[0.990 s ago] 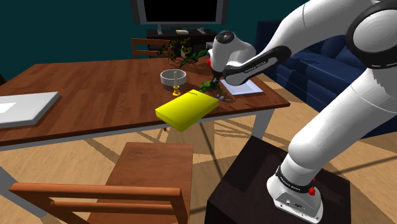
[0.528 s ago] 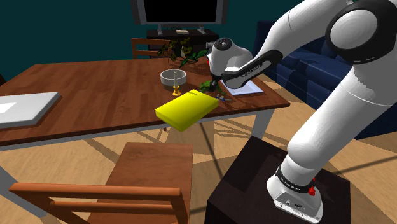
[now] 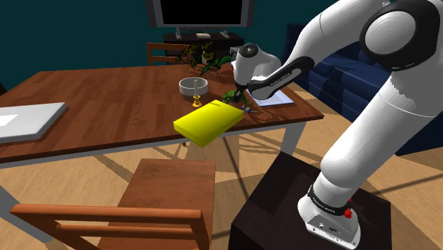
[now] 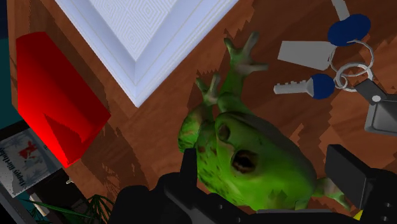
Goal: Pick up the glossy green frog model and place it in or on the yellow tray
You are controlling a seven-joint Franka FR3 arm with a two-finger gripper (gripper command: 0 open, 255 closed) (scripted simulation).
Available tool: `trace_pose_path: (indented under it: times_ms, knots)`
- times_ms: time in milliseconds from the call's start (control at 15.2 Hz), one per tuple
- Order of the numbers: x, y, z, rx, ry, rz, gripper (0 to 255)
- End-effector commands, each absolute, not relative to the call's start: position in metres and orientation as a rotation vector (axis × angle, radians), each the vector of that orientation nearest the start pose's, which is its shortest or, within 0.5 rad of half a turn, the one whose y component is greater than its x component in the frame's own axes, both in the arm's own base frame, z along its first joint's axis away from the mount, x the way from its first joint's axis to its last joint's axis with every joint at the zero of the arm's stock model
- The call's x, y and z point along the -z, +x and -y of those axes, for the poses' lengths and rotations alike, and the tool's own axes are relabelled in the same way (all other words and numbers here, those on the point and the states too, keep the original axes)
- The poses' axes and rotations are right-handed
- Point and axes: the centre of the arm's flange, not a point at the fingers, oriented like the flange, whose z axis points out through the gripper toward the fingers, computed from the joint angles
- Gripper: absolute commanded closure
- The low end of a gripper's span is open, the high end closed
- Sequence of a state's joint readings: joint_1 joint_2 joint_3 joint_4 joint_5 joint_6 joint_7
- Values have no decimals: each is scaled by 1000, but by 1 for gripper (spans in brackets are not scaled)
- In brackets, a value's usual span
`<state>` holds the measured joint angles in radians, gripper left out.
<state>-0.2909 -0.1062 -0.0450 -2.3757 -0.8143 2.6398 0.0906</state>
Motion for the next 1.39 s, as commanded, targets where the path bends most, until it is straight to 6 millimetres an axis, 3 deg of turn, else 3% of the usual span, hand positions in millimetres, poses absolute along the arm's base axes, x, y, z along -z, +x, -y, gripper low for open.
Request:
trace_pose_path:
  times_ms: [0, 594, 1320]
  knots:
    - [-398, 489, 151, -372, 2556, -291, 255]
    - [-398, 489, 151, -372, 2556, -291, 255]
    - [-456, 489, 151, -372, 2556, -291, 255]
